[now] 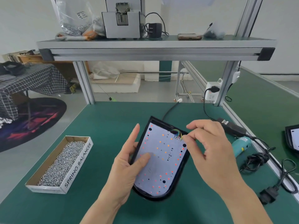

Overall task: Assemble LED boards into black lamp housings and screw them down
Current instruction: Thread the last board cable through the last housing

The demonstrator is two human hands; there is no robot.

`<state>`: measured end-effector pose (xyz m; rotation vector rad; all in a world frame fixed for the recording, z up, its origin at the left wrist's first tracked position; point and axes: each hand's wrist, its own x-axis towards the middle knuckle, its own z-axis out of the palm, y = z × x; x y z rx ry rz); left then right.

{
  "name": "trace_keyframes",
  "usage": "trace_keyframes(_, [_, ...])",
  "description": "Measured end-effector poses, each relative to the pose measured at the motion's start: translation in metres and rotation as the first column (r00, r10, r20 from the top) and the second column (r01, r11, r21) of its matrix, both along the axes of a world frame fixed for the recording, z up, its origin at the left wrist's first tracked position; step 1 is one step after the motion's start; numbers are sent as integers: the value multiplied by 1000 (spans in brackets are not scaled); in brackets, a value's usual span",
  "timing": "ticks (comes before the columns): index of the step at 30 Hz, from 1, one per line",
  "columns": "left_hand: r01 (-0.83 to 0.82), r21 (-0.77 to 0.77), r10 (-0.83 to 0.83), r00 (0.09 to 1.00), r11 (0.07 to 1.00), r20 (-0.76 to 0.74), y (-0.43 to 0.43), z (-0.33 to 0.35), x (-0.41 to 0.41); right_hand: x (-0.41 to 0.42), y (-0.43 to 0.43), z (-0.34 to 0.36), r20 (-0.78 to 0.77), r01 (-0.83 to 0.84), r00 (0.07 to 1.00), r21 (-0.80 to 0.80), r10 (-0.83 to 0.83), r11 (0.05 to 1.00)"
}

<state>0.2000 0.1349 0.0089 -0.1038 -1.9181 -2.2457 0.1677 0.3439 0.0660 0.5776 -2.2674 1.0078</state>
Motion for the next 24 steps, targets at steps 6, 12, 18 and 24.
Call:
trace_keyframes(6, [17,44,-21,995,999,98,14,-4,6,-6,-9,-10,-88,3,996,16,-2,1000])
trace_keyframes(12, [144,241,-180,974,960,135,8,-2,10,-6,-10,-22,70,-101,991,-190,116,977])
trace_keyframes(18, [175,347,-253,948,921,194,8,11,12,-8,-8,-28,180,-293,897,-440,404,849])
trace_keyframes(24, [185,368,-277,937,911,215,9,19,18,-15,-13,-38,511,-121,500,-759,700,640])
